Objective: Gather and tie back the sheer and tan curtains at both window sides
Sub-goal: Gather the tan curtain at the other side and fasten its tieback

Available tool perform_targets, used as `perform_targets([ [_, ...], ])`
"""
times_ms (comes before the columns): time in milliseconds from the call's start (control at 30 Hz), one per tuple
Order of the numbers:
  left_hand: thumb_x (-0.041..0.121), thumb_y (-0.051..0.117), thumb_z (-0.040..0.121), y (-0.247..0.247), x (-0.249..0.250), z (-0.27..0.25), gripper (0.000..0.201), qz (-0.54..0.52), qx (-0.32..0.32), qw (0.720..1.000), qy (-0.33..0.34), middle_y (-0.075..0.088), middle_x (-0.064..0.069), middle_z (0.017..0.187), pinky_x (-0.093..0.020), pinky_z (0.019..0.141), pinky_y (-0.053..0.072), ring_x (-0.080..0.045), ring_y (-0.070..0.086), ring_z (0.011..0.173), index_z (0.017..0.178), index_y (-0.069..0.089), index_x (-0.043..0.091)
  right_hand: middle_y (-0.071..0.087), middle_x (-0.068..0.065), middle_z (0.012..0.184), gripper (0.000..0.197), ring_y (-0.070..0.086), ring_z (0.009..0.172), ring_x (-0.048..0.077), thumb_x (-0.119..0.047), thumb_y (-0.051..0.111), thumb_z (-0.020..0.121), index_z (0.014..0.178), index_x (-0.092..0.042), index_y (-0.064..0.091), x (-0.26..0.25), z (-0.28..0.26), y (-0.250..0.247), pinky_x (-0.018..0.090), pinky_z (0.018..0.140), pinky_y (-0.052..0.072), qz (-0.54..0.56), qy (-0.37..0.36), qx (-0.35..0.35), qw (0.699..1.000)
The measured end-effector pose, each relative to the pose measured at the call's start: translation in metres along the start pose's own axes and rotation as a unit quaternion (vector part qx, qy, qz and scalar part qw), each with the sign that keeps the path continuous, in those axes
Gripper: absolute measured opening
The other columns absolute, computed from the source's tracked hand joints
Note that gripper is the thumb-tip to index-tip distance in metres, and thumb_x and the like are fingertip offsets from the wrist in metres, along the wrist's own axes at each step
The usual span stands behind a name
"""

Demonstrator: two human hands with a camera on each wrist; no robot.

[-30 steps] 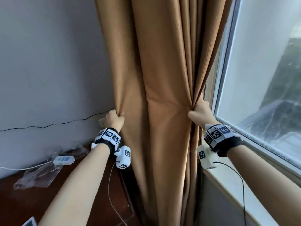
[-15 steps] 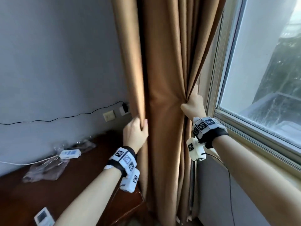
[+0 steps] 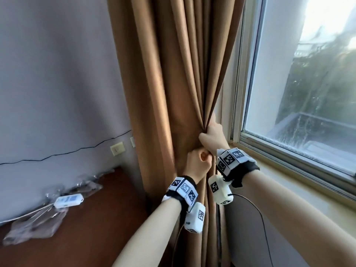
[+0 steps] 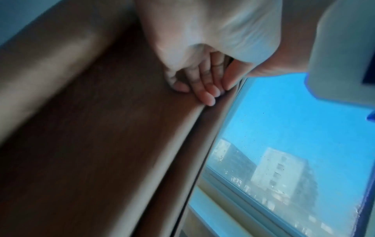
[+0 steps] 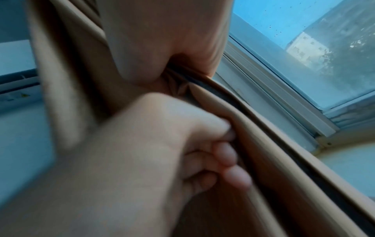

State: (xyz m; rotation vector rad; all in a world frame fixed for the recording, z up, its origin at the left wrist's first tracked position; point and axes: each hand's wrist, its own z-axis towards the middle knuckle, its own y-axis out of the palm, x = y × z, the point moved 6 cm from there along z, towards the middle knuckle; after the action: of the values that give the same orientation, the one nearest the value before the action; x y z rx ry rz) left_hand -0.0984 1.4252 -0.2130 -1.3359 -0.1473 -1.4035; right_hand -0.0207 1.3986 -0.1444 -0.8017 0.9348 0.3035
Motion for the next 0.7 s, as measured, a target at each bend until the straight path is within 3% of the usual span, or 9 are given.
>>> perform_targets([
  [67, 0.016, 0.059, 0.087, -0.018, 0.001, 0.0, 0.014, -0.014, 0.012, 0.999, 0.029, 0.069, -0.008, 0.072, -0.042, 0.072, 0.052, -0.026, 0.064, 0.07, 0.076, 0.066, 0.01, 0.056, 0.014, 0.094, 0.061, 0.055, 0.086, 0.032, 0.005, 0.045, 0.072, 0.131, -0.007, 0.032, 0.003, 0.0, -0.004, 0.035, 0.077, 0.049, 0.002, 0.007, 0.013, 1.0],
  [133, 0.019, 0.059, 0.088, -0.056, 0.008, -0.004, 0.018, 0.02, 0.133, 0.984, 0.114, 0.062, -0.001, 0.066, -0.041, 0.067, 0.05, -0.022, 0.056, 0.064, 0.071, 0.06, 0.012, 0.058, 0.014, 0.094, 0.058, 0.055, 0.085, 0.031, 0.004, 0.046, 0.074, 0.129, -0.008, 0.035, 0.008, 0.003, -0.008, 0.033, 0.074, 0.047, 0.006, 0.008, 0.019, 1.0],
  [233, 0.018, 0.066, 0.083, -0.139, 0.01, -0.023, 0.014, 0.087, 0.418, 0.881, 0.205, 0.06, -0.008, 0.092, -0.04, 0.084, 0.045, -0.026, 0.056, 0.088, 0.085, 0.059, 0.005, 0.06, 0.015, 0.099, 0.065, 0.053, 0.084, 0.029, 0.004, 0.045, 0.074, 0.136, -0.01, 0.033, 0.016, 0.008, -0.014, 0.028, 0.073, 0.043, 0.009, 0.008, 0.02, 1.0],
  [300, 0.033, 0.077, 0.073, -0.182, -0.017, -0.022, 0.052, 0.09, 0.521, 0.841, 0.114, 0.054, -0.014, 0.115, -0.035, 0.097, 0.036, -0.03, 0.05, 0.109, 0.105, 0.054, 0.0, 0.062, 0.014, 0.099, 0.07, 0.054, 0.083, 0.028, 0.004, 0.045, 0.073, 0.14, -0.01, 0.032, 0.018, 0.009, -0.017, 0.027, 0.074, 0.044, 0.01, 0.003, 0.026, 1.0],
  [333, 0.045, 0.08, 0.067, -0.196, -0.031, -0.012, 0.075, 0.074, 0.506, 0.858, 0.043, 0.049, -0.014, 0.127, -0.035, 0.102, 0.033, -0.029, 0.046, 0.119, 0.119, 0.048, 0.002, 0.062, 0.014, 0.099, 0.07, 0.054, 0.084, 0.028, 0.004, 0.045, 0.073, 0.14, -0.01, 0.032, 0.018, 0.01, -0.018, 0.027, 0.074, 0.045, 0.013, 0.001, 0.03, 0.999],
  [400, 0.058, 0.079, 0.064, -0.193, -0.068, 0.014, 0.1, 0.017, 0.359, 0.926, -0.114, 0.042, -0.011, 0.143, -0.041, 0.109, 0.032, -0.027, 0.042, 0.13, 0.139, 0.031, 0.012, 0.061, 0.014, 0.098, 0.068, 0.054, 0.084, 0.028, 0.005, 0.044, 0.073, 0.138, -0.01, 0.032, 0.018, 0.01, -0.016, 0.029, 0.075, 0.045, 0.015, 0.0, 0.031, 0.999],
  [467, 0.048, 0.074, 0.077, -0.167, -0.086, 0.026, 0.07, 0.004, 0.208, 0.956, -0.206, 0.056, -0.016, 0.13, -0.036, 0.099, 0.039, -0.032, 0.053, 0.121, 0.127, 0.048, 0.005, 0.059, 0.013, 0.097, 0.064, 0.053, 0.084, 0.03, 0.004, 0.045, 0.074, 0.136, -0.009, 0.033, 0.017, 0.012, -0.013, 0.03, 0.074, 0.045, 0.013, 0.002, 0.029, 1.0],
  [567, 0.036, 0.061, 0.091, -0.137, -0.073, 0.017, 0.04, 0.12, 0.197, 0.962, -0.145, 0.066, -0.028, 0.084, -0.042, 0.069, 0.047, -0.044, 0.063, 0.084, 0.075, 0.059, -0.001, 0.057, 0.012, 0.092, 0.056, 0.053, 0.082, 0.032, 0.004, 0.045, 0.076, 0.13, -0.008, 0.034, 0.018, 0.015, -0.013, 0.028, 0.071, 0.041, 0.005, 0.009, 0.031, 0.999],
  [700, 0.025, 0.061, 0.09, -0.073, -0.017, -0.005, 0.031, 0.215, 0.148, 0.961, 0.089, 0.063, -0.017, 0.065, -0.039, 0.051, 0.047, -0.04, 0.062, 0.061, 0.066, 0.057, 0.006, 0.057, 0.013, 0.094, 0.057, 0.052, 0.084, 0.029, 0.005, 0.045, 0.073, 0.128, -0.006, 0.035, 0.019, 0.017, -0.014, 0.03, 0.075, 0.043, 0.014, 0.011, 0.041, 0.999],
])
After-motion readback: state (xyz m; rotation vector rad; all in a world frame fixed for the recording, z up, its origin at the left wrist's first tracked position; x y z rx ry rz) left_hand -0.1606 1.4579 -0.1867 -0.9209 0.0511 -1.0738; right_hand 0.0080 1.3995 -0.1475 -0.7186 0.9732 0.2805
